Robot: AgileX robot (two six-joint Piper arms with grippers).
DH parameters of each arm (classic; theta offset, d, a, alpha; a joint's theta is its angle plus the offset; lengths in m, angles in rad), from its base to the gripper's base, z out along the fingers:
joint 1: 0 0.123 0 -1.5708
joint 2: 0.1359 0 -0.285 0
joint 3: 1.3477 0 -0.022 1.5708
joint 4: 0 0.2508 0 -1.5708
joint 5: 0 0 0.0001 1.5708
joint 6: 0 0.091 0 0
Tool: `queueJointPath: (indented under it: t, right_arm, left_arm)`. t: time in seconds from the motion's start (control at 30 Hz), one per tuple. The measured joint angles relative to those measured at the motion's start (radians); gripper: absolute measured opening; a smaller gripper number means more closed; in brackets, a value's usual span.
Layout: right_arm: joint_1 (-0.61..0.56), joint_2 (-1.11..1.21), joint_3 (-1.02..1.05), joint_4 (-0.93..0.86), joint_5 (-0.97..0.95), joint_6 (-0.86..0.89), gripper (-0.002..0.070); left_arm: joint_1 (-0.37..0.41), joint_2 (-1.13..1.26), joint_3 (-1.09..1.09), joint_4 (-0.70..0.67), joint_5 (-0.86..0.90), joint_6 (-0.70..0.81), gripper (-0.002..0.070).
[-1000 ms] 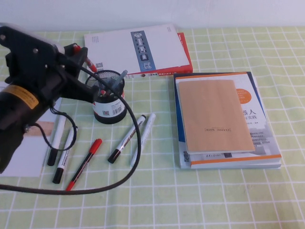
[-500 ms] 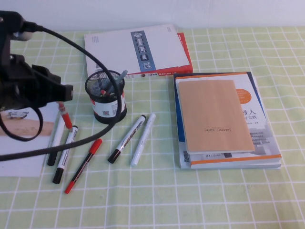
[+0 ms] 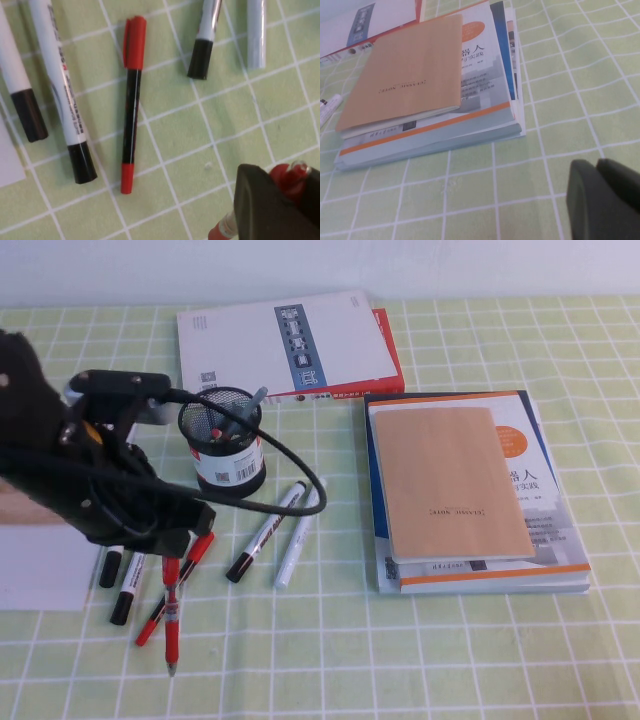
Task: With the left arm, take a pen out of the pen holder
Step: Place the pen on the table
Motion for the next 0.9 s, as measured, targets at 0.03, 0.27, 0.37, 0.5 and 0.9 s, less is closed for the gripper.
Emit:
queueJointPath:
  t: [0.03, 0.27, 0.37, 0.5, 0.9]
  right_arm:
    - [0.000, 0.000, 0.000, 0.000, 0.000, 0.000, -0.0015]
    - [0.000, 0.000, 0.000, 0.000, 0.000, 0.000, -0.0015]
    - [0.000, 0.000, 0.000, 0.000, 0.000, 0.000, -0.0015]
    - [0.000, 0.000, 0.000, 0.000, 0.000, 0.000, -0.0015]
    - [0.000, 0.000, 0.000, 0.000, 0.000, 0.000, -0.0015]
  left_arm:
    - [-0.005, 0.019, -0.024, 0.003, 0.026, 0.002, 0.0071]
    - [-0.037, 0.183, -0.245, 0.023, 0.153, 0.006, 0.0071]
    - [-0.039, 0.263, -0.327, 0.028, 0.170, 0.008, 0.0071]
    - [-0.044, 0.352, -0.376, 0.045, 0.172, 0.008, 0.0071]
    - [-0.063, 0.448, -0.384, 0.086, 0.173, 0.022, 0.0071]
